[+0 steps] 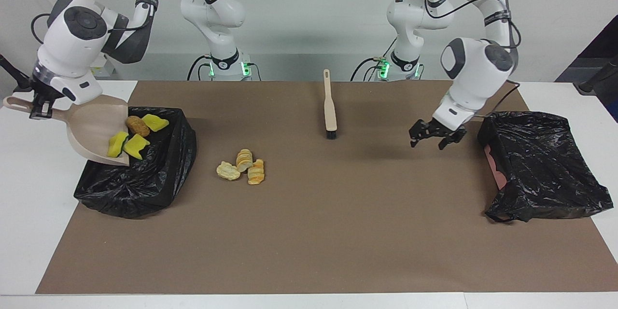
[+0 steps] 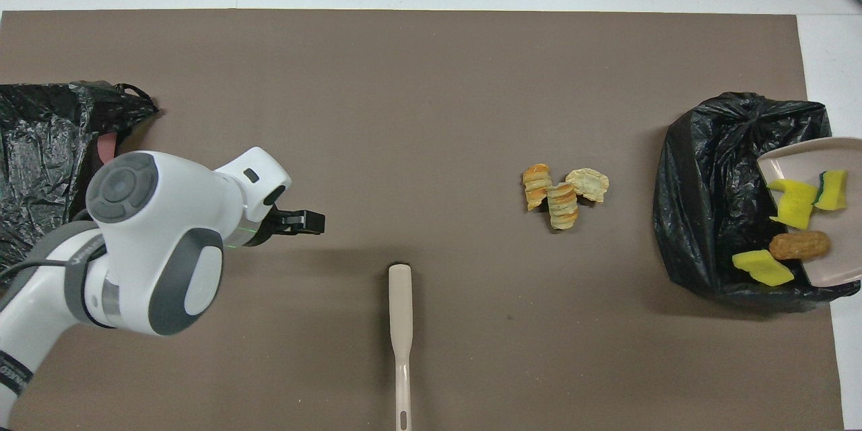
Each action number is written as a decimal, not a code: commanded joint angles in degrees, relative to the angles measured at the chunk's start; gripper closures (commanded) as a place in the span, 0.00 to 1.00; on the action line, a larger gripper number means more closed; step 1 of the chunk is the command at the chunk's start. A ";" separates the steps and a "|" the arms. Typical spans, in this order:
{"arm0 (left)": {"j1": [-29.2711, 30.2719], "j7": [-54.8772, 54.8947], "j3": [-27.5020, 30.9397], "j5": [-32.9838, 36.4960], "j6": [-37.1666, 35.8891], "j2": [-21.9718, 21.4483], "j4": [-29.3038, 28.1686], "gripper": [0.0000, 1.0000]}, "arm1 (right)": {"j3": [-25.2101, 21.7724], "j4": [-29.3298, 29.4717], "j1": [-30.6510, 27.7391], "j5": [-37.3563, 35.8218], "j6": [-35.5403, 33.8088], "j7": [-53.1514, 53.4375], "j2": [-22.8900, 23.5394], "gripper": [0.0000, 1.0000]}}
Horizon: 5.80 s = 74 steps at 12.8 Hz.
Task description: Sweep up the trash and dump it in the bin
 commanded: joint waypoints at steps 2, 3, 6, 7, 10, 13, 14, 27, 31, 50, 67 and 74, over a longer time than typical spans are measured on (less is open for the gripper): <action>5.33 6.53 -0.88 2.43 -1.14 0.95 4.40 0.00 | 0.23 -0.68 -0.30 -1.28 -5.33 -5.66 -5.02 1.00; 6.12 7.77 -0.70 2.43 -2.97 0.95 5.89 0.00 | 0.14 -0.69 -0.39 -1.10 -6.57 -6.71 -6.08 1.00; 8.93 8.31 -0.70 2.52 -12.36 1.21 12.83 0.00 | 0.23 -0.69 -0.04 0.04 -10.34 -7.69 -8.80 1.00; 9.46 8.31 -0.70 2.61 -13.78 1.13 14.07 0.00 | 0.49 -0.69 0.65 1.35 -12.62 -7.08 -9.16 1.00; 10.00 7.53 -0.70 5.85 -22.47 0.86 20.30 0.00 | 1.10 -0.69 3.11 7.68 -17.55 -2.70 -9.34 1.00; 9.03 3.06 -1.14 10.26 -27.93 0.16 23.83 0.00 | 1.11 -0.69 5.67 13.38 -19.06 5.99 -9.43 1.00; 9.03 2.78 -1.23 10.26 -30.12 0.07 25.31 0.00 | 1.19 -0.69 5.93 16.19 -18.80 9.67 -9.34 1.00; 8.94 2.42 -1.40 9.82 -37.71 -6.26 22.08 0.00 | 2.16 1.68 27.89 41.51 -14.59 96.40 -3.02 1.00; 8.94 2.60 -1.40 9.12 -39.45 -5.29 23.74 0.00 | 2.34 5.89 33.34 46.18 -12.48 113.20 3.56 1.00; 7.27 2.95 -1.49 8.32 -39.64 -0.28 27.79 0.00 | 3.22 31.06 49.18 54.27 1.76 139.79 37.34 0.90; 1.30 2.78 -1.67 6.75 -21.54 5.50 17.95 0.00 | 4.35 6.82 50.92 56.73 -4.65 140.48 11.52 0.00; -10.90 -10.55 -1.58 4.19 -8.89 14.73 18.73 0.00 | 4.45 -17.19 62.08 62.71 6.14 145.41 1.38 0.00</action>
